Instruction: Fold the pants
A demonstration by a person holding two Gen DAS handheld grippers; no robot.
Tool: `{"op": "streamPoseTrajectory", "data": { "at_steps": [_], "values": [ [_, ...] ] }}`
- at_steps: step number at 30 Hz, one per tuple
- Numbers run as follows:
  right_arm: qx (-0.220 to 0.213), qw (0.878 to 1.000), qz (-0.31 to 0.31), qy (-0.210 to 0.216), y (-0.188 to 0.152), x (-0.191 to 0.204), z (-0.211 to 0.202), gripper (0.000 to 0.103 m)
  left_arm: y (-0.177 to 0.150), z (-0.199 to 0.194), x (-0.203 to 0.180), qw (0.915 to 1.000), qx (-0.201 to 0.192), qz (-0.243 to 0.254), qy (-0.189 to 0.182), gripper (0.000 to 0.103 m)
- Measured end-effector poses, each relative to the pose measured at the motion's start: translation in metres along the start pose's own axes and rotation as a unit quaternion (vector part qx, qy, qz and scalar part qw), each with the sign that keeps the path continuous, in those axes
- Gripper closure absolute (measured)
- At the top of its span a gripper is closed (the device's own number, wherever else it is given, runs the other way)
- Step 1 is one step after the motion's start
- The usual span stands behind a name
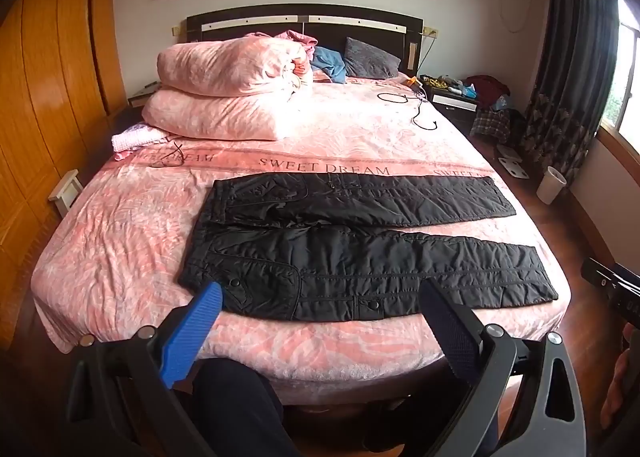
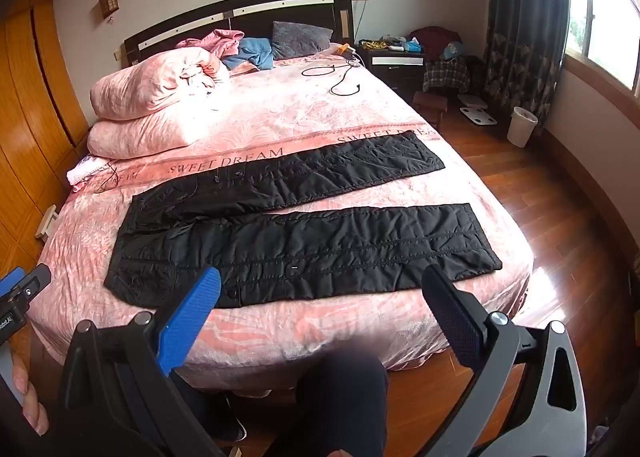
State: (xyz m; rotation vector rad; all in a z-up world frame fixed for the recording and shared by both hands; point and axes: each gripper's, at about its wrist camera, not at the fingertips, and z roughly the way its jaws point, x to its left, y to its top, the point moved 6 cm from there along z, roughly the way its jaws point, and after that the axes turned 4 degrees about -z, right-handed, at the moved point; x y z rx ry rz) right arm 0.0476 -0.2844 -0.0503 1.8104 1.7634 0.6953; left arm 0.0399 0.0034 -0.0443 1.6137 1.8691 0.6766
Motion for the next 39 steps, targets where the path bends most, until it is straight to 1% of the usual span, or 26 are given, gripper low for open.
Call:
{"op": "streamPoseTrajectory", "data": {
  "at_steps": [39],
  "values": [
    [0.003, 1.0, 0.0, 0.001, -0.0021, 0.0024, 0.004, 0.002, 0.0024, -0.0019, -0.0005, 1.0, 0.001, -0.001, 0.0, 0.004]
  ]
}}
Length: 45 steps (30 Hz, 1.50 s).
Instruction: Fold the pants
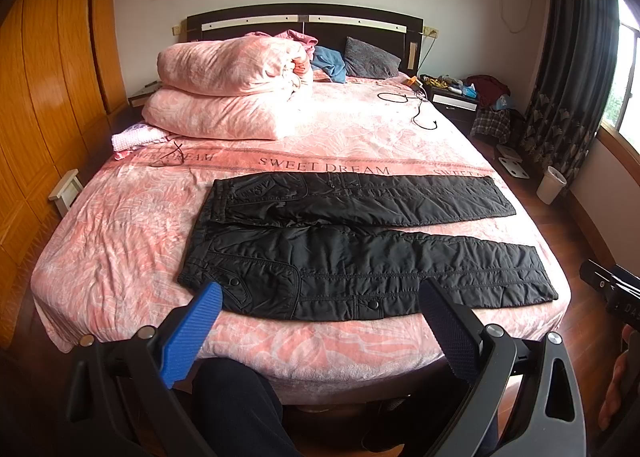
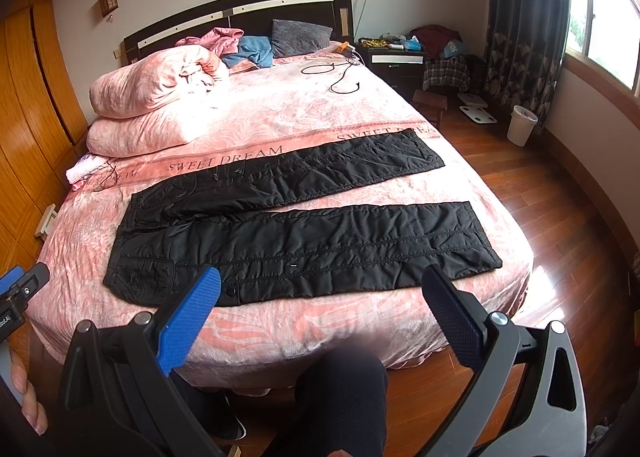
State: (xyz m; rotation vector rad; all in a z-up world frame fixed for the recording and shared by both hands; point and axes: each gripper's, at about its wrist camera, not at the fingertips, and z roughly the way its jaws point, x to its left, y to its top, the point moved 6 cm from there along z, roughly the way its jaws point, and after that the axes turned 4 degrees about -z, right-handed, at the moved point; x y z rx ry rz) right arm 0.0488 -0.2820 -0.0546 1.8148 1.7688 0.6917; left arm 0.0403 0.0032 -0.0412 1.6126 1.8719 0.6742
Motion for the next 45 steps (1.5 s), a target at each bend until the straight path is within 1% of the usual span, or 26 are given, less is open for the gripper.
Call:
{"op": "streamPoseTrajectory", "data": {
  "at_steps": [32, 36, 38, 41, 44, 45],
  "values": [
    [0.004, 1.0, -0.001, 0.0, -0.002, -0.004, 0.005, 0.002, -0.002, -0.001, 0.004, 1.0, 0.0, 0.001, 0.004, 0.004],
    [0.005, 1.0, 0.0, 0.0, -0.002, -0.004, 0.008, 0.002, -0.004, 0.001, 0.005, 1.0, 0.002, -0.004, 0.0, 0.004],
    [0.005, 1.0, 0.0, 0.001, -0.002, -0.004, 0.008, 0.002, -0.005, 0.016, 0.008, 0.9998, 0.019, -0.009, 0.0, 0.004],
    [0.011, 1.0, 0.006, 0.016, -0.005, -0.008, 0.023, 0.002, -0.013, 0.044, 0.022, 0.997, 0.062, -0.022, -0.039, 0.004],
    [0.041, 0.998, 0.02, 0.05, -0.009, -0.017, 0.055, 0.002, -0.025, 0.081, 0.058, 0.9933, 0.1, -0.046, -0.033, 0.004],
    [0.054, 0.996, 0.028, 0.06, -0.012, -0.02, 0.066, 0.002, -0.03, 0.096, 0.073, 0.9922, 0.112, -0.052, -0.019, 0.004]
  ]
}}
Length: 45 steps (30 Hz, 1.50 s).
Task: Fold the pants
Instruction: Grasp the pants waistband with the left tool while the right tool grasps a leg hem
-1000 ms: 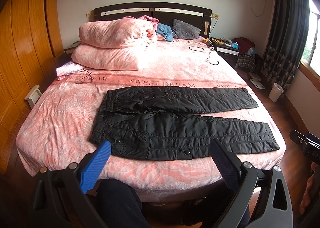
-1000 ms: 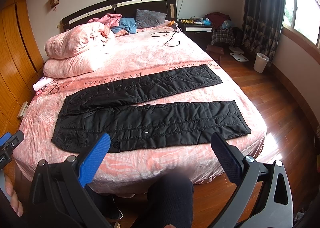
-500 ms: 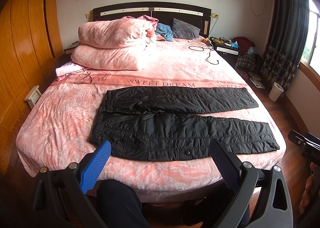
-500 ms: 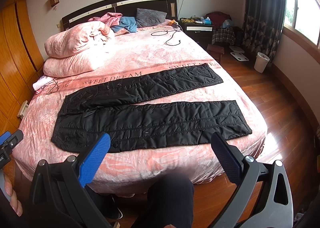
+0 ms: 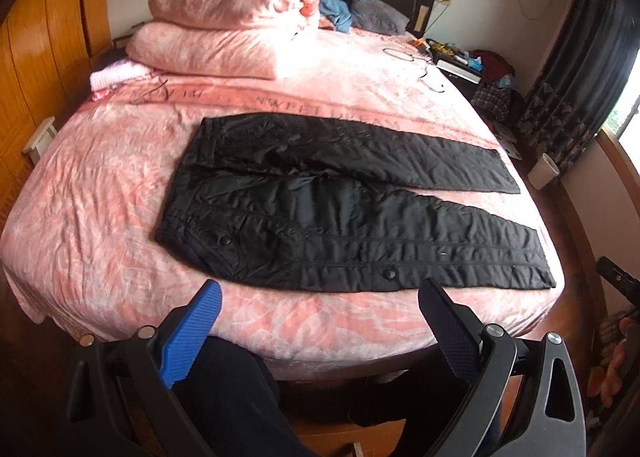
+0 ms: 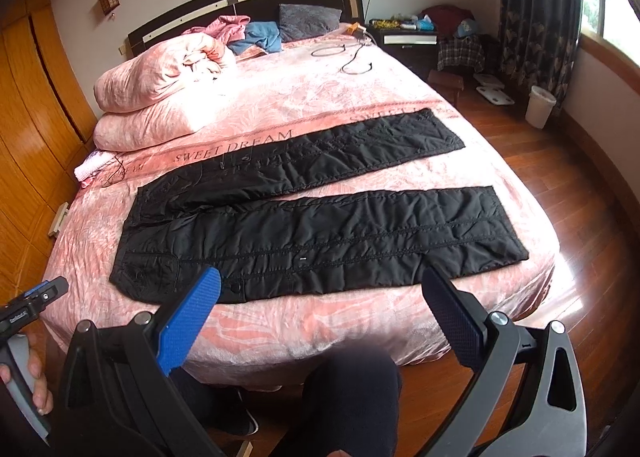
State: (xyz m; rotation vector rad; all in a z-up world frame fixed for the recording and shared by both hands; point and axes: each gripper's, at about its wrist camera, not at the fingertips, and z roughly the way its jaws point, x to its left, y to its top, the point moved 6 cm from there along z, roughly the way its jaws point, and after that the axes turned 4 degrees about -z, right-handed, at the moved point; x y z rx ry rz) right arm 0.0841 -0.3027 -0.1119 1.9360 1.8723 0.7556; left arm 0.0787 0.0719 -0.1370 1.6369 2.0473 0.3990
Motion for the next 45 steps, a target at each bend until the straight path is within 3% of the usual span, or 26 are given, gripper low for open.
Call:
{"op": "streamPoseTrajectory", "data": {
  "at_steps": [3, 5, 7, 12, 14, 15, 17, 18, 20, 22, 23, 24, 29, 31, 33, 36, 38, 41, 43, 44, 45],
  "values": [
    [0.037, 0.999, 0.025, 0.025, -0.009, -0.015, 0.035, 0.003, 0.0, 0.052, 0.059, 0.9972, 0.061, -0.042, 0.012, 0.004],
    [0.054, 0.997, 0.042, 0.046, -0.016, -0.024, 0.057, 0.002, 0.003, 0.085, 0.099, 0.9909, 0.098, -0.09, -0.022, 0.004],
    [0.074, 0.992, 0.07, 0.068, -0.022, -0.033, 0.079, 0.003, 0.007, 0.119, 0.14, 0.981, 0.128, -0.143, -0.027, 0.004],
    [0.102, 0.982, 0.13, 0.091, -0.036, -0.056, 0.117, 0.003, 0.02, 0.182, 0.201, 0.9481, 0.144, -0.261, -0.112, 0.004],
    [0.108, 0.98, 0.141, 0.088, -0.04, -0.063, 0.127, 0.002, 0.019, 0.207, 0.221, 0.9473, 0.157, -0.271, -0.066, 0.004],
    [0.114, 0.979, 0.148, 0.086, -0.043, -0.067, 0.132, 0.002, 0.015, 0.217, 0.231, 0.9425, 0.171, -0.285, -0.038, 0.004],
    [0.117, 0.977, 0.158, 0.084, -0.047, -0.072, 0.137, 0.003, 0.011, 0.231, 0.238, 0.9266, 0.179, -0.324, -0.065, 0.004],
    [0.117, 0.976, 0.162, 0.084, -0.049, -0.075, 0.14, 0.003, 0.011, 0.235, 0.24, 0.9232, 0.18, -0.333, -0.069, 0.004],
    [0.118, 0.975, 0.167, 0.085, -0.051, -0.082, 0.147, 0.003, 0.014, 0.239, 0.24, 0.9266, 0.174, -0.327, -0.067, 0.004],
    [0.122, 0.973, 0.176, 0.087, -0.053, -0.091, 0.155, 0.003, 0.019, 0.239, 0.238, 0.9334, 0.159, -0.316, -0.063, 0.016],
    [0.123, 0.972, 0.181, 0.09, -0.053, -0.097, 0.16, 0.003, 0.02, 0.242, 0.236, 0.9353, 0.166, -0.307, -0.056, 0.041],
    [0.126, 0.969, 0.189, 0.095, -0.054, -0.105, 0.163, 0.003, 0.02, 0.243, 0.236, 0.936, 0.175, -0.302, -0.048, 0.05],
    [0.106, 0.943, 0.291, 0.121, -0.05, -0.196, 0.173, 0.003, 0.023, 0.245, 0.238, 0.9366, 0.172, -0.302, -0.042, 0.051],
    [0.091, 0.926, 0.347, 0.114, -0.054, -0.252, 0.176, 0.003, 0.021, 0.247, 0.24, 0.9352, 0.163, -0.311, -0.049, 0.048],
    [0.075, 0.91, 0.395, 0.103, -0.062, -0.306, 0.178, 0.003, 0.022, 0.249, 0.239, 0.9346, 0.153, -0.316, -0.056, 0.037],
    [0.049, 0.884, 0.451, 0.115, -0.069, -0.359, 0.182, 0.003, 0.023, 0.249, 0.233, 0.9419, 0.152, -0.298, -0.028, 0.038],
    [0.035, 0.881, 0.457, 0.114, -0.067, -0.379, 0.187, 0.003, 0.022, 0.247, 0.233, 0.944, 0.146, -0.296, -0.006, 0.047],
    [0.02, 0.873, 0.471, 0.125, -0.063, -0.394, 0.198, 0.003, 0.02, 0.243, 0.239, 0.9381, 0.133, -0.32, 0.006, 0.065],
    [0.006, 0.875, 0.467, 0.126, -0.058, -0.398, 0.205, 0.003, 0.019, 0.24, 0.243, 0.9344, 0.125, -0.334, 0.009, 0.074],
    [0.002, 0.877, 0.464, 0.122, -0.055, -0.399, 0.21, 0.012, 0.017, 0.24, 0.244, 0.9329, 0.12, -0.339, 0.01, 0.077],
    [0.003, 0.88, 0.459, 0.121, -0.052, -0.399, 0.214, 0.027, 0.016, 0.24, 0.245, 0.931, 0.117, -0.345, 0.012, 0.079]
  ]
}}
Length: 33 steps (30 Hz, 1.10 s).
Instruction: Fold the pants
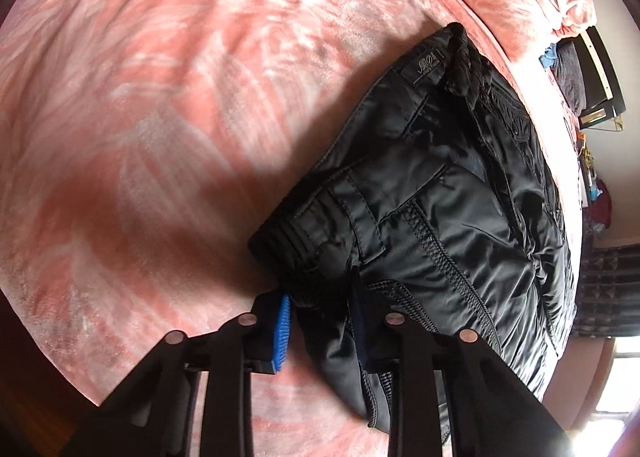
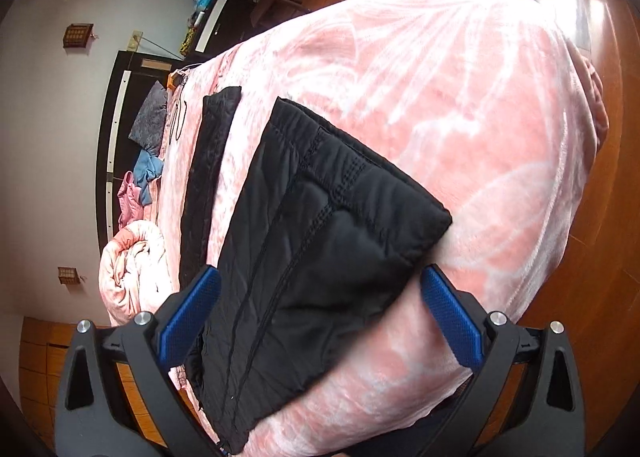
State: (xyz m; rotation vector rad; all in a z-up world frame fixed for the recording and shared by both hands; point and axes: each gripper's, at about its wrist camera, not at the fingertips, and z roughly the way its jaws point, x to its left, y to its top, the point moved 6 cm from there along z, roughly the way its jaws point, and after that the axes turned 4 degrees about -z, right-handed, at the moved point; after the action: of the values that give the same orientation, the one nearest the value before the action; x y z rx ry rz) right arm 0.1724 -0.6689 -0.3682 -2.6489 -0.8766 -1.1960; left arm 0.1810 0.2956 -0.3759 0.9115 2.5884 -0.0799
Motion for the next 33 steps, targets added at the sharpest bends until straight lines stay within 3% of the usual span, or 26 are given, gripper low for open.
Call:
{"op": "streamPoseTrajectory", "data": {
  "at_steps": [1, 2, 8, 12, 16, 19, 21, 22, 23, 24, 26, 29, 32, 33],
  "values": [
    [0.005, 1.0, 0.0, -0.013, 0.0, -0.001, 0.004, 0.066, 0.0, -0.001, 0.003, 1.0, -0.004, -0.007, 0.001, 0.08],
    [0.006, 1.0, 0.005, -0.021, -0.002, -0.003, 0.007, 0.086, -0.001, -0.003, 0.003, 0.9999, -0.007, -0.015, 0.0, 0.082],
    [0.004, 0.999, -0.034, -0.011, -0.009, 0.023, -0.001, 0.09, 0.006, -0.027, 0.015, 0.9984, -0.036, -0.044, -0.004, 0.085],
    [0.04, 0.997, -0.06, -0.016, -0.029, 0.032, 0.01, 0.09, 0.017, -0.041, 0.043, 0.9967, -0.046, -0.065, 0.015, 0.085],
    [0.065, 0.994, -0.074, -0.045, -0.048, 0.02, 0.031, 0.09, 0.025, -0.03, 0.068, 0.9947, -0.032, -0.097, 0.014, 0.085],
    [0.07, 0.994, -0.079, -0.042, -0.049, 0.02, 0.031, 0.084, 0.025, -0.03, 0.056, 0.9966, -0.037, -0.061, 0.04, 0.083],
    [0.082, 0.992, -0.085, -0.043, -0.048, 0.023, 0.024, 0.065, 0.025, -0.033, 0.049, 0.9977, -0.03, -0.043, 0.043, 0.075],
    [0.079, 0.991, -0.092, -0.05, -0.046, 0.025, 0.017, 0.05, 0.025, -0.039, 0.047, 0.9979, -0.033, -0.033, 0.045, 0.07],
    [0.069, 0.99, -0.105, -0.068, -0.042, 0.027, 0.007, 0.038, 0.025, -0.047, 0.047, 0.9976, -0.038, -0.02, 0.054, 0.048],
    [0.059, 0.988, -0.119, -0.084, -0.038, 0.027, -0.004, 0.033, 0.026, -0.058, 0.047, 0.9968, -0.052, -0.01, 0.06, 0.03],
    [0.047, 0.983, -0.141, -0.11, -0.028, 0.032, -0.019, 0.032, 0.038, -0.082, 0.048, 0.9942, -0.086, 0.014, 0.062, 0.025],
    [0.048, 0.976, -0.18, -0.111, -0.015, 0.058, -0.027, 0.031, 0.067, -0.104, 0.031, 0.9909, -0.11, 0.055, 0.054, 0.016],
    [0.062, 0.972, -0.211, -0.082, -0.008, 0.1, -0.012, 0.012, 0.105, -0.111, -0.005, 0.9866, -0.128, 0.096, 0.032, 0.01],
    [0.067, 0.971, -0.219, -0.075, -0.006, 0.114, -0.004, 0.012, 0.118, -0.106, -0.021, 0.9851, -0.125, 0.115, 0.025, 0.009]
  ]
}}
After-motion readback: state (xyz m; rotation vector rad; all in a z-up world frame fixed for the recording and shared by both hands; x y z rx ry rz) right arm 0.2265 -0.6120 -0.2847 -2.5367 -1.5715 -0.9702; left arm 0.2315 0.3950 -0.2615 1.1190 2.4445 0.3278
